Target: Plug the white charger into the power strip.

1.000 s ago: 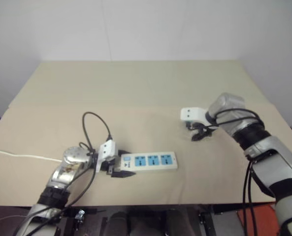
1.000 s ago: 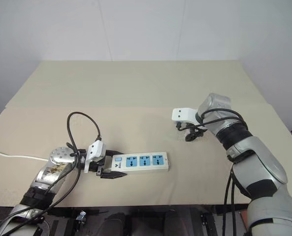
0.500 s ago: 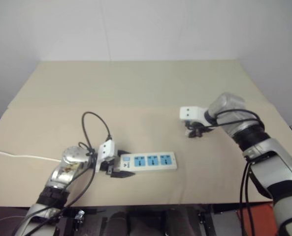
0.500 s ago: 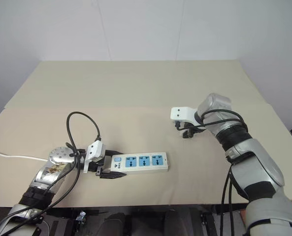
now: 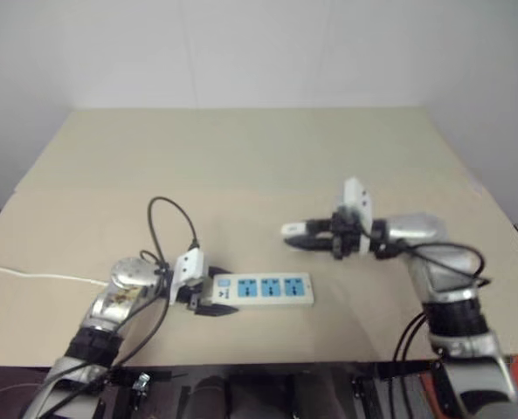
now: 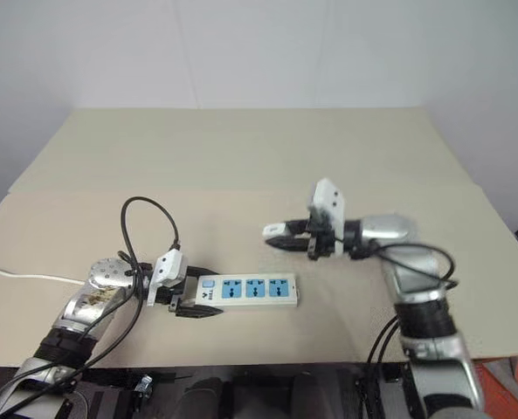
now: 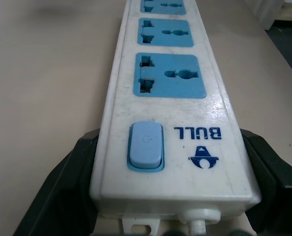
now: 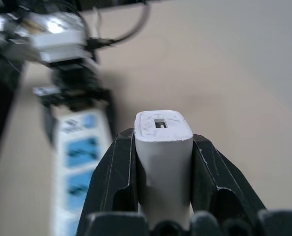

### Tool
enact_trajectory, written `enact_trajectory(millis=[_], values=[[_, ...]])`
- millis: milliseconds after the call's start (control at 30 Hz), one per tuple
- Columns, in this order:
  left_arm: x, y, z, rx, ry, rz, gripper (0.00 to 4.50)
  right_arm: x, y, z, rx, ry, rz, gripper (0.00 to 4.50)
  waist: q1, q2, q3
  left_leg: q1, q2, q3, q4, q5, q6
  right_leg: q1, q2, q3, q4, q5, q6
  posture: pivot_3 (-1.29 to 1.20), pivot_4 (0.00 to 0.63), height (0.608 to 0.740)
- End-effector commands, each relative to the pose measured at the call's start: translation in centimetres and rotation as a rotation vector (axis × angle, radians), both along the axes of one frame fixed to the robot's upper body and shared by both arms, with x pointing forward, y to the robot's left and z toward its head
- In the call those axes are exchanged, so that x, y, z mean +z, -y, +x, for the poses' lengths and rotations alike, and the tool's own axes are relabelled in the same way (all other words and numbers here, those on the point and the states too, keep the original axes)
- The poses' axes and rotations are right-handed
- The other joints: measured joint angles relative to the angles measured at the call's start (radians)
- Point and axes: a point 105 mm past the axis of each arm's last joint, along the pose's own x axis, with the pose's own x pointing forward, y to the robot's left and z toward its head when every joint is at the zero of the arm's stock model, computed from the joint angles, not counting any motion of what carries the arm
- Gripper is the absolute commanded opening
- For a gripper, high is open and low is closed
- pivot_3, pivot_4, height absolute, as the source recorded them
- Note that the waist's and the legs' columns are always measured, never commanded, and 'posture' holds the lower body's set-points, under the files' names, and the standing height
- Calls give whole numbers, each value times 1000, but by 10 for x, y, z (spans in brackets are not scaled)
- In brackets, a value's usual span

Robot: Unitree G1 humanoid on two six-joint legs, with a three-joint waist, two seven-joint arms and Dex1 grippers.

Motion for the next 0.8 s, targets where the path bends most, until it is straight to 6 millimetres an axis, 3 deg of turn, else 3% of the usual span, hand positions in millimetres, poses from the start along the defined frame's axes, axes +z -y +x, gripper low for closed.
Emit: enact_trajectory(millis=[33,333,800], values=[[2,0,-2,-27,2,4,3336,11,-17,-13,55,94,81,1116,-1,0,0,0,0,0,0,0,0,0,0,0,0,0,0,0,150,740],[0,3,-1,-23,3,4,3336,-7,-47,-4,44,25,219,1116,0,0,0,0,0,0,0,0,0,0,1,0,0,0,0,0,150,740],[-3,4,-1,-33,-7,6,3336,-33,-67,-13,147,-21,190,1116,0,0,0,1,0,0,0,0,0,1,1,0,0,0,0,0,150,740]])
